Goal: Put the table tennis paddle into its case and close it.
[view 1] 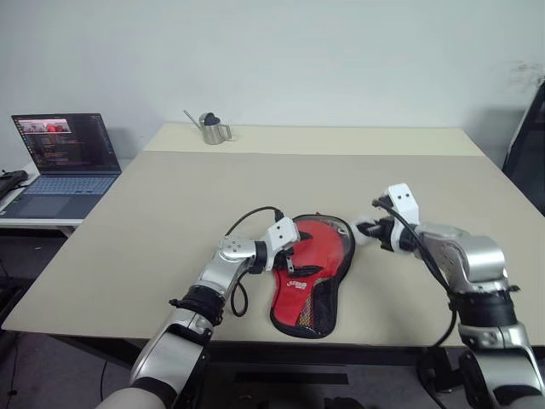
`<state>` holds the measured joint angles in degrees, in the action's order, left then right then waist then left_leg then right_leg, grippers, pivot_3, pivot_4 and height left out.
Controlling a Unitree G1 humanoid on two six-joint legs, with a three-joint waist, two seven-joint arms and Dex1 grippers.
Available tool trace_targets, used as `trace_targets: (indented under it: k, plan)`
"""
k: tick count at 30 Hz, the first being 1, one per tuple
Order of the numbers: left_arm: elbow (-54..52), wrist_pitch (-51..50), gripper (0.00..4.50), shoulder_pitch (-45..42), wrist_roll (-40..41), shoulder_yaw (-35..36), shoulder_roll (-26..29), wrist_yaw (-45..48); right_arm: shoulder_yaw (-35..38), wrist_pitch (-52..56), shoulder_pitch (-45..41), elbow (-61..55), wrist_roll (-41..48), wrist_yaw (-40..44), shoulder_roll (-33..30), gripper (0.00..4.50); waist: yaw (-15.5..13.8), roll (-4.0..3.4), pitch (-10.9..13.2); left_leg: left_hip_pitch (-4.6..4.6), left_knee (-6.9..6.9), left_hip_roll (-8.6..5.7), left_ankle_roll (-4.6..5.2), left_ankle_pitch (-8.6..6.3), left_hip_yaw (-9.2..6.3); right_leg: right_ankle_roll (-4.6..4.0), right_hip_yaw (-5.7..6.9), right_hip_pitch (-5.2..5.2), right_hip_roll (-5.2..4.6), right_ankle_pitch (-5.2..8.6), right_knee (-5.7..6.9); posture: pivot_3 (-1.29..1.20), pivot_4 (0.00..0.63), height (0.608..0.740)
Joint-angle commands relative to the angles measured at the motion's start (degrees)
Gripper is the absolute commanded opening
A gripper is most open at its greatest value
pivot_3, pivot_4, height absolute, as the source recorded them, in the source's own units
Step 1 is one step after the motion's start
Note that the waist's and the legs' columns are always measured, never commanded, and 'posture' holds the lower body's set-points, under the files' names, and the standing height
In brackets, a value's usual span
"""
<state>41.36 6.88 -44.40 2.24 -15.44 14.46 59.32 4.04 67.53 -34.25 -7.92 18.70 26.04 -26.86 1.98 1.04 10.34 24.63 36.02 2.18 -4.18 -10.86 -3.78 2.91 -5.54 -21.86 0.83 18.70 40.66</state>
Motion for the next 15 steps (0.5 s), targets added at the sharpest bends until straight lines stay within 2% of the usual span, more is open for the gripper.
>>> trace_targets:
  k: [1,7,15]
  plan:
    - [2.7,-1.7,4.5,1.6,-2.4,-1.1,0.3,-0.3,3.0,4.3,2.2,-6.3,2.0,0.5,-3.4,0.21,-0.3,0.0,0.0,0.0,-0.01,0.0,0.0,0.0,0.0,0.0,0.0,0.01,0.0,0.0,-0.04,0.0,0.15,0.74]
    - [3.0,-1.8,4.5,1.6,-2.6,-1.1,-0.1,-0.3,5.0,6.5,5.0,-8.5,4.0,1.3,-7.8,0.2,-0.3,0.0,0.0,0.0,-0.06,-0.01,0.01,0.0,-0.07,0.05,0.08,0.15,-0.01,-0.03,-0.32,0.0,0.15,0.74]
    - [2.7,-1.8,4.5,1.8,-2.5,-1.2,-0.1,0.0,6.2,-1.4,0.1,-0.2,0.4,-3.8,-6.7,0.2,-0.1,0.0,0.0,-0.01,-0.04,-0.01,0.01,0.0,-0.05,0.12,0.04,0.18,0.0,-0.06,-0.38,0.0,0.15,0.74]
